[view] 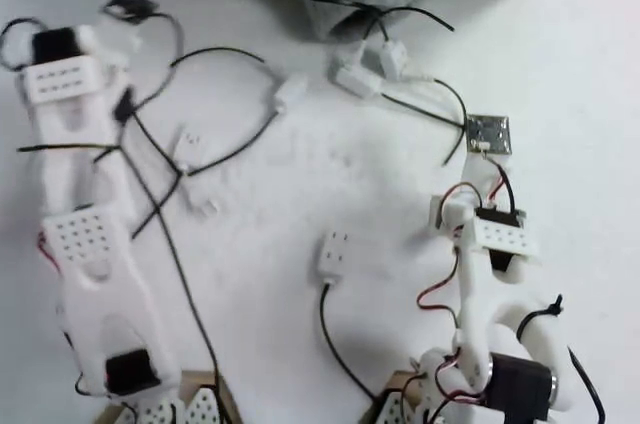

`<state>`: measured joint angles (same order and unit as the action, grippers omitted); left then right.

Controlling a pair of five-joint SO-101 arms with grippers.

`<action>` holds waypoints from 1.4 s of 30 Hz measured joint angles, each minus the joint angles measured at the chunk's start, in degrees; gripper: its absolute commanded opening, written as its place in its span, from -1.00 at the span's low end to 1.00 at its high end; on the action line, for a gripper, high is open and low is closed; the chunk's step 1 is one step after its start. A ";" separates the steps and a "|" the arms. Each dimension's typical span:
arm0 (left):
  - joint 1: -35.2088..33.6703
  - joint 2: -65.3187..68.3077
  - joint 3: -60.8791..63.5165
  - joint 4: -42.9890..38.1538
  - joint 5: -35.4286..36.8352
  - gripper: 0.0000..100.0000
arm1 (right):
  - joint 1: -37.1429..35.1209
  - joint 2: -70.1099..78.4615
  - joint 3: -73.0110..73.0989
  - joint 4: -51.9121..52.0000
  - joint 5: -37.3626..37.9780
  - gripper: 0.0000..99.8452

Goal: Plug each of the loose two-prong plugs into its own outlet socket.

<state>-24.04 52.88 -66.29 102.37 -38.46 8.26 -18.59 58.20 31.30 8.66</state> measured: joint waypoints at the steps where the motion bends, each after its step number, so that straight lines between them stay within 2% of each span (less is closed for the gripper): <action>1: -1.85 0.00 0.00 0.00 -1.32 -0.95 | 0.00 0.00 0.00 0.00 0.00 -0.20; 7: -12.40 0.88 1.23 0.00 -8.44 -0.95 | 0.00 0.00 0.00 0.00 0.00 -0.20; 12: -17.14 3.16 7.03 -0.09 -13.45 -0.95 | 0.00 0.00 0.00 0.00 0.00 -0.20; 16: -19.69 7.47 8.79 -3.08 -14.95 -0.94 | 0.00 0.00 0.00 0.00 0.00 -0.20; 22: -21.89 10.29 4.84 -4.84 -15.21 -0.58 | 0.00 0.00 0.00 0.00 0.00 -0.20; 29: -25.76 10.55 -6.07 -0.62 -15.21 -0.56 | 0.00 0.00 0.00 0.00 0.00 -0.20; 34: -28.40 10.55 -7.38 -0.09 -15.74 -0.56 | 0.00 0.00 0.00 0.00 0.00 -0.20; 42: -34.37 10.64 -1.41 -0.18 -27.25 -0.57 | 0.00 0.00 0.00 0.00 0.00 -0.20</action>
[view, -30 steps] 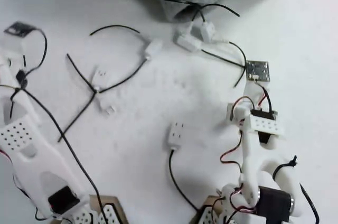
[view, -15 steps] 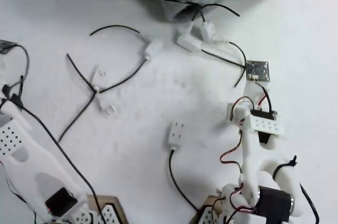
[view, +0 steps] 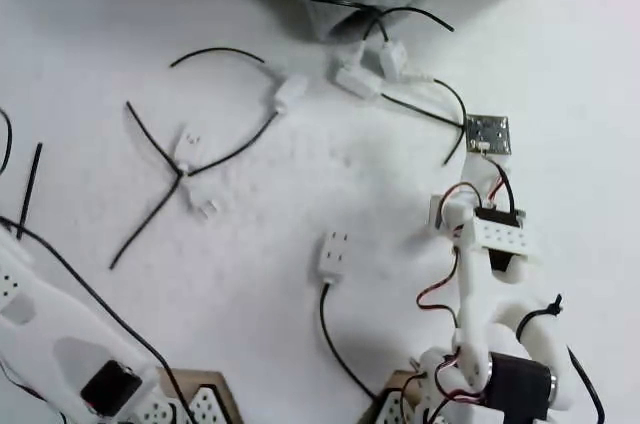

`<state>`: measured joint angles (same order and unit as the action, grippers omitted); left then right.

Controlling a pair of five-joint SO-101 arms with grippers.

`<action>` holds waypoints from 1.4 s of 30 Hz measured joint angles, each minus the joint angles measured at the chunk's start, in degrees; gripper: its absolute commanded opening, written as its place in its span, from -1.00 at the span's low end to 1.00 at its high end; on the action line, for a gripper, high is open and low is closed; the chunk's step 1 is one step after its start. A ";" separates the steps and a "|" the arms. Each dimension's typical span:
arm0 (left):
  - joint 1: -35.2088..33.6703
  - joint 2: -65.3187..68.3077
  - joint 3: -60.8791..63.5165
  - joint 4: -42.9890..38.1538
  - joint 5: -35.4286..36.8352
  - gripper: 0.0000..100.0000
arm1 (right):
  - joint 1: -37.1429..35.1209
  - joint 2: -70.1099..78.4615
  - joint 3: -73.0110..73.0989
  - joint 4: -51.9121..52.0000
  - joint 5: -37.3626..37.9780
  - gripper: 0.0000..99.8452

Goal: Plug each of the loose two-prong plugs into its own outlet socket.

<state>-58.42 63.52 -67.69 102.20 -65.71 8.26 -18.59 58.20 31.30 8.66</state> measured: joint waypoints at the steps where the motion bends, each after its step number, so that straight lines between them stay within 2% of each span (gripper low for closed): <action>1: -0.88 0.00 0.70 0.00 -1.76 -0.57 | 0.00 0.00 0.00 0.00 0.00 -0.20; 4: -3.16 0.00 2.29 -0.09 -5.71 -0.57 | 0.00 0.00 0.00 0.00 0.00 -0.20; 8: -4.75 -0.97 6.95 -0.18 -6.86 -0.57 | 0.00 0.00 0.00 0.00 0.00 -0.20; 21: -3.60 -26.90 47.56 -2.99 -7.03 -0.57 | 0.00 0.00 0.00 0.00 0.00 -0.20; 29: -1.76 -35.96 57.14 -3.25 -6.77 -0.57 | 0.00 0.00 0.00 0.00 0.00 -0.20; 35: 1.41 -36.57 63.12 -8.88 -1.14 -0.57 | 0.00 0.00 0.00 0.00 0.00 -0.20; 42: 4.04 -37.36 74.20 -16.62 0.97 -0.57 | 0.00 0.00 0.00 0.00 0.00 -0.20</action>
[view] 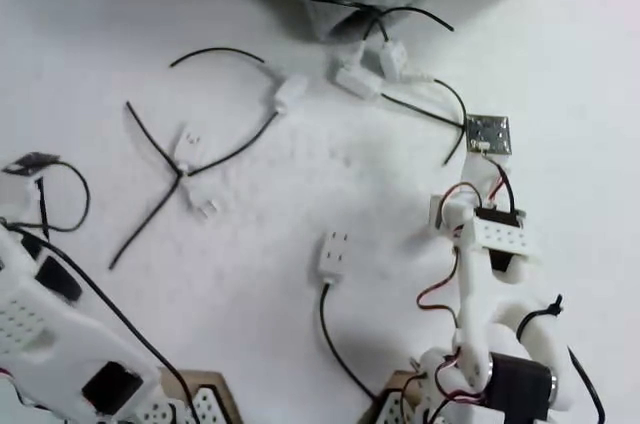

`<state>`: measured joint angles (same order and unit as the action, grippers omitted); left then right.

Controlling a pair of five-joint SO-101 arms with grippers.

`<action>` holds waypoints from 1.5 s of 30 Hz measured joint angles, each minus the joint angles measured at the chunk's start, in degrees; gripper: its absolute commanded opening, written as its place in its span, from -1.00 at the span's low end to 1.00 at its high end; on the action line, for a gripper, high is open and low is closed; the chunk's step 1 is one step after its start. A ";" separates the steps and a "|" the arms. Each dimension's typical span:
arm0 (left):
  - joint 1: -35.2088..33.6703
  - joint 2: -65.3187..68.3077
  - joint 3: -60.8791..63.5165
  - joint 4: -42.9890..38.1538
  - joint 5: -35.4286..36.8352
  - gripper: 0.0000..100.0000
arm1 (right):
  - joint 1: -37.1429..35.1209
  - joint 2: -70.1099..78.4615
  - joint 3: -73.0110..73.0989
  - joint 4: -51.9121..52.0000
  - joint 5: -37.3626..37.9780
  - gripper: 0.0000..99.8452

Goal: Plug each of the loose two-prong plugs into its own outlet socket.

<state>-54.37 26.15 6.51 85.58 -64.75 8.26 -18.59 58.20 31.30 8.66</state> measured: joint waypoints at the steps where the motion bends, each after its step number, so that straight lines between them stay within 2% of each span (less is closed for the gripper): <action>1: 0.00 -0.35 0.44 -0.26 0.00 -0.57 | 0.00 0.00 0.00 0.00 0.00 -0.20; 7: 0.09 -0.44 0.53 0.00 0.00 -0.57 | 0.00 0.00 0.00 0.00 0.00 -0.20; 10: 0.53 -0.44 0.53 2.81 0.00 -0.58 | 0.00 0.00 0.00 0.00 0.00 -0.20; 16: 3.52 -0.53 0.53 6.86 0.09 -0.72 | 0.00 0.00 0.00 0.00 0.00 -0.20; 25: 7.56 -8.70 1.23 6.86 6.42 -0.69 | 0.00 0.00 0.00 0.00 0.00 -0.20; 32: 8.00 -8.88 5.63 2.81 7.21 -0.69 | 0.00 0.00 0.00 0.00 0.00 -0.20; 39: 7.21 -9.23 5.80 4.57 7.30 -0.69 | 0.00 0.00 0.00 0.00 0.00 -0.20; 45: 4.75 -19.43 9.41 -0.09 16.35 -0.69 | 0.00 0.00 0.00 0.00 0.00 -0.20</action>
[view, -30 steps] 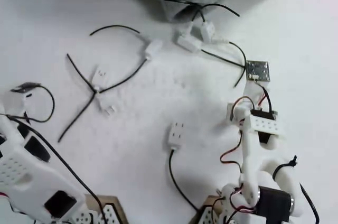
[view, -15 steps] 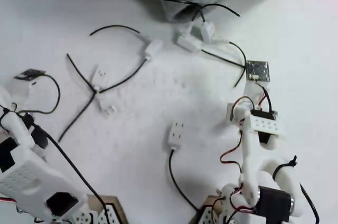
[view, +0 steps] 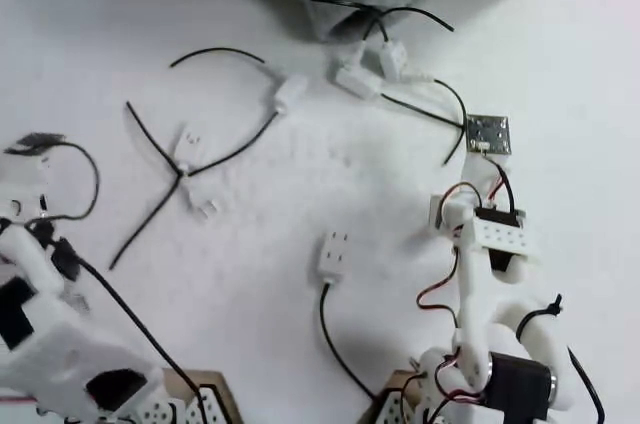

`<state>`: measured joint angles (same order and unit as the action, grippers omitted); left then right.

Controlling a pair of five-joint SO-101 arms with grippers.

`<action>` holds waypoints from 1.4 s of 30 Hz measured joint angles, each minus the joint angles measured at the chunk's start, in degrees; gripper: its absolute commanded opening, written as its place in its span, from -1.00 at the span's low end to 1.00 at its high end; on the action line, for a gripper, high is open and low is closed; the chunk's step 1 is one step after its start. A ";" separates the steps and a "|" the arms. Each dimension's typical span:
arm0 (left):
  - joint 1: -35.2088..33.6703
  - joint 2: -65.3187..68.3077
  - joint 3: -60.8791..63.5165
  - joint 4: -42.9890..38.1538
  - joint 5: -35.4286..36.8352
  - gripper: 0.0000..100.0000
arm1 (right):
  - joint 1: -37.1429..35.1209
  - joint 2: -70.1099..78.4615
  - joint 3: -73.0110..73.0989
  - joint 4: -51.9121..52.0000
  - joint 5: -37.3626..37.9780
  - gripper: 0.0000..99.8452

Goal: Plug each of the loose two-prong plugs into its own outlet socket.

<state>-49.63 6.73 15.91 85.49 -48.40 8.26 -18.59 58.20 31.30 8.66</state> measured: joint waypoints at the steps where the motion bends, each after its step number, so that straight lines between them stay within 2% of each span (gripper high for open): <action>1: -0.18 -2.90 1.93 -1.49 0.97 -0.69 | 0.00 0.00 0.00 0.00 0.00 -0.20; 4: -0.18 -12.75 10.29 -6.24 4.31 -0.67 | 0.00 0.00 0.00 0.00 0.00 -0.20; 10: 0.44 -28.31 27.43 -21.19 13.27 -0.54 | 0.00 0.00 0.00 0.00 0.00 -0.20; 15: 1.32 -31.03 34.29 -27.60 20.75 -0.55 | 0.00 0.00 0.00 0.00 0.00 -0.20; 20: 0.70 -31.30 37.54 -30.42 27.52 -0.55 | 0.00 0.00 0.00 0.00 0.00 -0.20; 29: -3.08 -31.38 46.15 -38.51 29.71 -0.54 | 0.00 0.00 0.00 0.00 0.00 -0.20; 36: -3.16 -31.38 47.21 -39.30 30.07 -0.55 | 0.00 0.00 0.00 0.00 0.00 -0.20; 42: -6.15 -31.38 48.09 -39.56 30.15 -0.54 | 0.00 0.00 0.00 0.00 0.00 -0.20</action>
<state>-55.78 -24.66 64.00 45.93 -18.24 8.26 -18.59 58.20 31.30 8.66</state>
